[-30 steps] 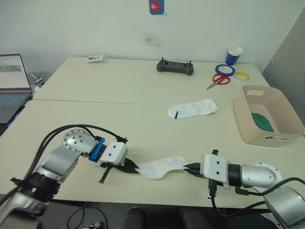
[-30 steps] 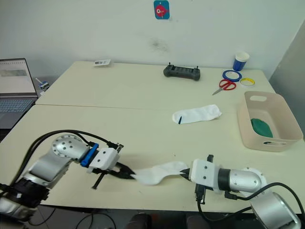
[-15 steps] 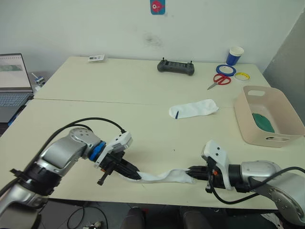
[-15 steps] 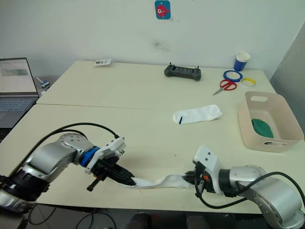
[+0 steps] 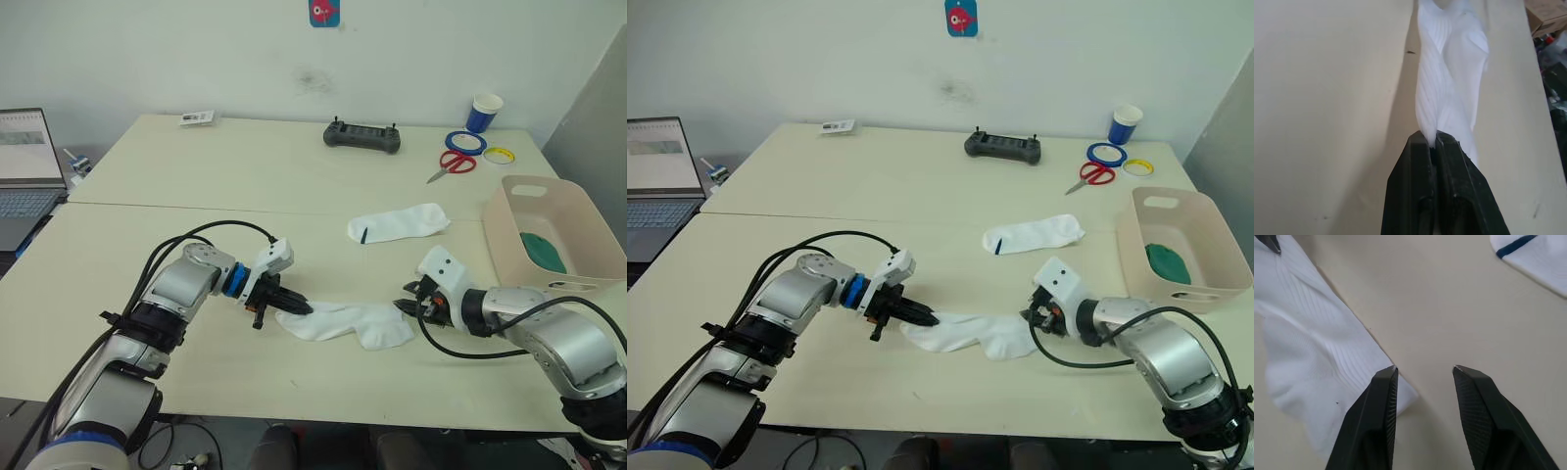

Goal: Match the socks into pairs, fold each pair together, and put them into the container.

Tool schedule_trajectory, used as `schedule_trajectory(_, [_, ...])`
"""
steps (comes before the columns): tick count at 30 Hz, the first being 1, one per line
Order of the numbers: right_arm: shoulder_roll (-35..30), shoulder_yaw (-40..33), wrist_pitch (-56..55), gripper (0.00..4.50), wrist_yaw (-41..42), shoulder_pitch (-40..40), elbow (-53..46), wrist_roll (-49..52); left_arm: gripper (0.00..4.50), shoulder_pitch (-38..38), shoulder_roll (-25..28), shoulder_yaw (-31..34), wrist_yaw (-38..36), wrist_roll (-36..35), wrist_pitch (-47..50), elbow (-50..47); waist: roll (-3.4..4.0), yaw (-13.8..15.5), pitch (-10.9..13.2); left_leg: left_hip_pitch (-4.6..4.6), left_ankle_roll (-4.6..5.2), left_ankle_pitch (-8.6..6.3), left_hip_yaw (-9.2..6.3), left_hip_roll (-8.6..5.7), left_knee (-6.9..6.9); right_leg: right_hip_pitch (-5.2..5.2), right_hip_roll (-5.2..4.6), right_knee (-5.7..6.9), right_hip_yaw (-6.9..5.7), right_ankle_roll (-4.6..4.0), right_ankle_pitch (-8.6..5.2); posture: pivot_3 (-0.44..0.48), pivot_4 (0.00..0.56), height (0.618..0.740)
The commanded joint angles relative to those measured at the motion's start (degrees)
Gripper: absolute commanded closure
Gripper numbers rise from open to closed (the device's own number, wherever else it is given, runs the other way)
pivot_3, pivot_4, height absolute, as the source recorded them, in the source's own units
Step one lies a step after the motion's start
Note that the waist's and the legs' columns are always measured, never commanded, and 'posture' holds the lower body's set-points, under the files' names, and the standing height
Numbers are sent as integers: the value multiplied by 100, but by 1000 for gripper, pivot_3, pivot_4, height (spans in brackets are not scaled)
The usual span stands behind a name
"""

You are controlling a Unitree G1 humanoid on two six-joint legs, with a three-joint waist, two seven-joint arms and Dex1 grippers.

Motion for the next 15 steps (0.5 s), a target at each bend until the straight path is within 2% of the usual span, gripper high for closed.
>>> schedule_trajectory(1, [-175,-344,-270,1840,-12,153,-441,-55,3521,-179,-48,668,307,-187,30,-47,0,5,0,0,0,0,-1,0,0,0,0,1,-2,0,0,0,150,740])
schedule_trajectory(6, [-79,-734,-268,76,-177,703,-983,-4,1945,-75,71,1214,628,-293,303,-218,0,6,0,-2,0,0,-6,0,-1,1,-1,1,-7,0,0,0,150,740])
schedule_trajectory(8, [37,-822,-309,0,-304,890,-1132,-27,1311,19,29,1451,857,-304,248,-286,0,1,0,0,0,0,-6,0,0,2,-1,1,-6,0,0,0,150,740])
schedule_trajectory(12, [430,-906,-330,0,-648,1168,-1330,-76,65,402,189,1462,627,-339,162,-804,0,-5,0,2,-1,0,-5,2,-1,3,-1,3,-4,1,0,0,150,740])
schedule_trajectory(15, [732,-833,-227,0,-918,1432,-1463,-91,65,762,234,1269,602,-172,-77,-1188,0,0,0,3,-1,0,-5,2,-1,4,-1,2,-2,0,0,0,150,740])
